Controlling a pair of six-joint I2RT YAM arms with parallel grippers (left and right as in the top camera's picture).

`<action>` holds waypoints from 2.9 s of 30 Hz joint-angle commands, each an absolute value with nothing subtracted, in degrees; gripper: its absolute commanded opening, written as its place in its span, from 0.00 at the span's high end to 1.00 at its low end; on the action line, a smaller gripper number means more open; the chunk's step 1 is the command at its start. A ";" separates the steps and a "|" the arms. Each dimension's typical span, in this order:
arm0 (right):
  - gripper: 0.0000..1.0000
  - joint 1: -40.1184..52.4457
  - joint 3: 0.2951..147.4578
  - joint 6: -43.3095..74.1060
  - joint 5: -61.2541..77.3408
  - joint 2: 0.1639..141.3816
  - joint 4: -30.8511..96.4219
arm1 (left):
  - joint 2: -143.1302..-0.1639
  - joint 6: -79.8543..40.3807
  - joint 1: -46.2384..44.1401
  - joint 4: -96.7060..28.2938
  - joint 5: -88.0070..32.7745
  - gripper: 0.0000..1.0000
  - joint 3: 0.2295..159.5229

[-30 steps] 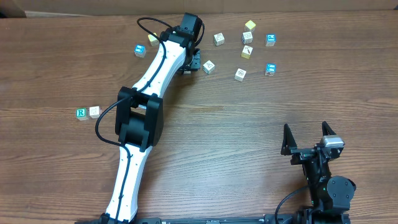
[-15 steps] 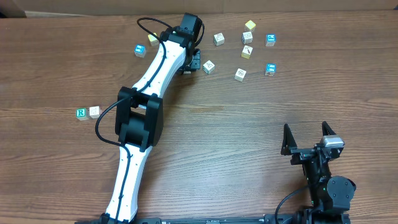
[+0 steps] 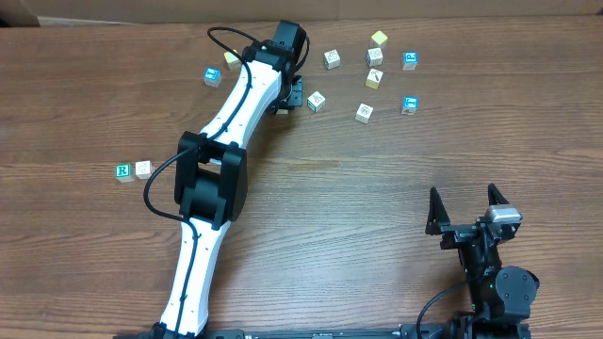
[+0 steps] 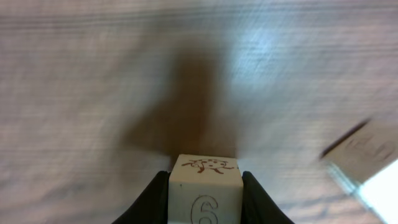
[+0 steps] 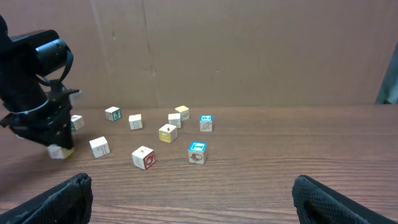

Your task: Form a horizontal line

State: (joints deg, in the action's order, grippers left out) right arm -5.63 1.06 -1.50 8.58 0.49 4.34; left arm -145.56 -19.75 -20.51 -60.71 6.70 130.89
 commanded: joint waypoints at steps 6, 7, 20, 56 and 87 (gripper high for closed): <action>0.00 -5.76 0.49 -1.78 8.60 0.16 4.10 | -136.66 -16.49 -18.65 -72.16 13.65 0.95 135.39; 0.00 -5.76 0.49 -1.78 8.60 0.16 4.10 | -135.63 -16.53 -18.00 -73.76 13.54 0.95 135.39; 0.00 -5.76 0.49 -1.78 8.60 0.16 4.10 | -123.59 -18.44 -8.58 -82.39 15.73 0.95 127.92; 0.00 -5.76 0.49 -1.78 8.60 0.16 4.10 | -95.13 -10.04 6.50 -31.55 9.32 0.93 57.04; 0.00 -5.76 0.49 -1.78 8.60 0.16 4.10 | -100.40 -5.30 8.67 -22.94 8.40 0.83 56.36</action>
State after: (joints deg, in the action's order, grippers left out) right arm -5.63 1.06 -1.52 8.58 0.49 4.34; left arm -100.05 -6.37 8.36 -23.46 6.66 56.86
